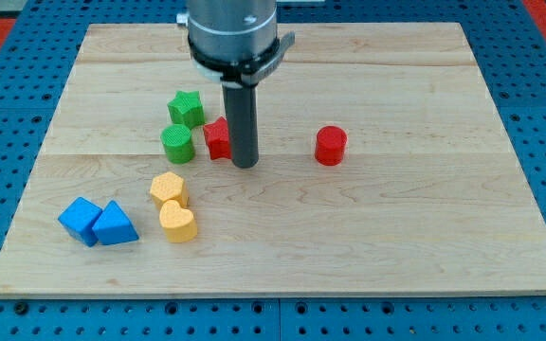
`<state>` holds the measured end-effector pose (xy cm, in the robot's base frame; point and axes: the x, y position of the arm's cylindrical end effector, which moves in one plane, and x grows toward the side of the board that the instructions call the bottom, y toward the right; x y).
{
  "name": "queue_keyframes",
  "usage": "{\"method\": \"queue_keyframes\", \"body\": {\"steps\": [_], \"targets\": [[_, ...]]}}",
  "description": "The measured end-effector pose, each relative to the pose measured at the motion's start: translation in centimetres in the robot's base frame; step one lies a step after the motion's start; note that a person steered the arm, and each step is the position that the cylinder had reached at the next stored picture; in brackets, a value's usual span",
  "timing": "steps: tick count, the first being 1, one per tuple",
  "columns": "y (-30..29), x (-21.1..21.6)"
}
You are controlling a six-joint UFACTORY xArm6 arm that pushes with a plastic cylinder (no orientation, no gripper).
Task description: Push the red star to the bottom middle
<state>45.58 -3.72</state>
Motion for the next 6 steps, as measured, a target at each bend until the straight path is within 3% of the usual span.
{"method": "queue_keyframes", "body": {"steps": [1, 2, 3, 5, 6], "targets": [[2.0, -6.0], [-1.3, -8.5], [-5.1, -6.4], [-3.0, 1.6], [-2.7, -1.2]]}}
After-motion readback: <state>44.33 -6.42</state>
